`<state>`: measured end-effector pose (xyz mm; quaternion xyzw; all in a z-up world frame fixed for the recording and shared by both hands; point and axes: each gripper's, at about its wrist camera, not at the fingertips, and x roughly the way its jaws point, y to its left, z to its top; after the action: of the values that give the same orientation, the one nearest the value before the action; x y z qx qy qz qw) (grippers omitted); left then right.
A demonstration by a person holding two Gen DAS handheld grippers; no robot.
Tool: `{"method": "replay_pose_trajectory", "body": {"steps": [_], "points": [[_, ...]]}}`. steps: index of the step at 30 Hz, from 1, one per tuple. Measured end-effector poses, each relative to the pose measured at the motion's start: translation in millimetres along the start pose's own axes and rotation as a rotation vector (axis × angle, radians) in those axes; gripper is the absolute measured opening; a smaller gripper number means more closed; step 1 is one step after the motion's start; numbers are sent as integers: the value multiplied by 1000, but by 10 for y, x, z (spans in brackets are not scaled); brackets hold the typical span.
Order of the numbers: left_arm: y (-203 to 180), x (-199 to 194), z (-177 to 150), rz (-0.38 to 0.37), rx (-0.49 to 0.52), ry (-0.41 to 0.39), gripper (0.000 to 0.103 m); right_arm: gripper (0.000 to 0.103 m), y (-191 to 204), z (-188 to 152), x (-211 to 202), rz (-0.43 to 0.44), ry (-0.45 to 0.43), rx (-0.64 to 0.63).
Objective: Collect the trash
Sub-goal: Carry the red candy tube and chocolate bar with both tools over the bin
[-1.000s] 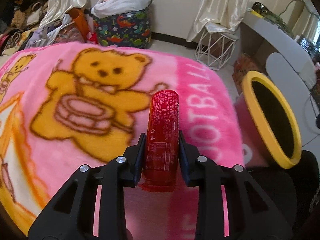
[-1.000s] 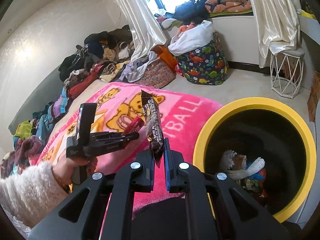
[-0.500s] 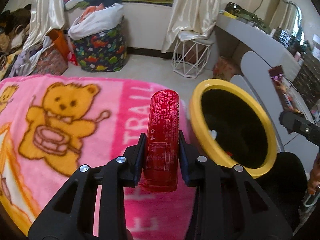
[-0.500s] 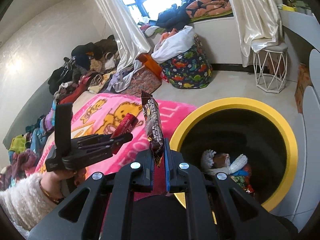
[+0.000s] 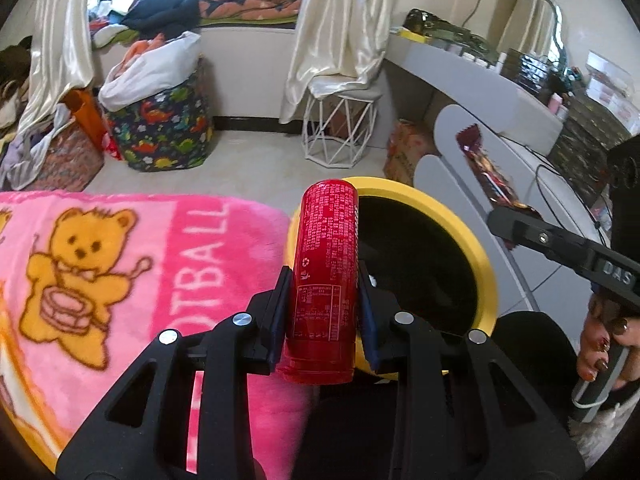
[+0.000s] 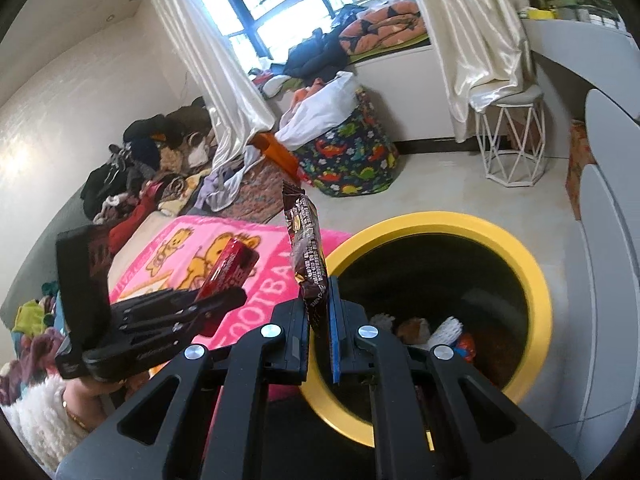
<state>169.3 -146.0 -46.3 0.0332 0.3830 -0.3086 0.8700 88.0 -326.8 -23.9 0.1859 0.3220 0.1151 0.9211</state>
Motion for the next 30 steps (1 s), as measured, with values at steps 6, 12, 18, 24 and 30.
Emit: {"method": "replay_pose_trajectory", "body": {"steps": [6, 12, 18, 24, 30], "points": [[-197, 16, 2, -26, 33, -1, 24, 8, -195, 44, -124, -27, -35, 52], [-383, 64, 0, -52, 58, 2, 24, 8, -387, 75, -223, -57, -65, 93], [-554, 114, -2, -57, 94, 8, 24, 8, -560, 109, -295, -79, -91, 134], [-712, 182, -4, -73, 129, 26, 24, 8, -697, 122, -326, -100, -105, 170], [-854, 267, -12, -81, 166, 48, 24, 8, -783, 153, -318, -99, -103, 190]]}}
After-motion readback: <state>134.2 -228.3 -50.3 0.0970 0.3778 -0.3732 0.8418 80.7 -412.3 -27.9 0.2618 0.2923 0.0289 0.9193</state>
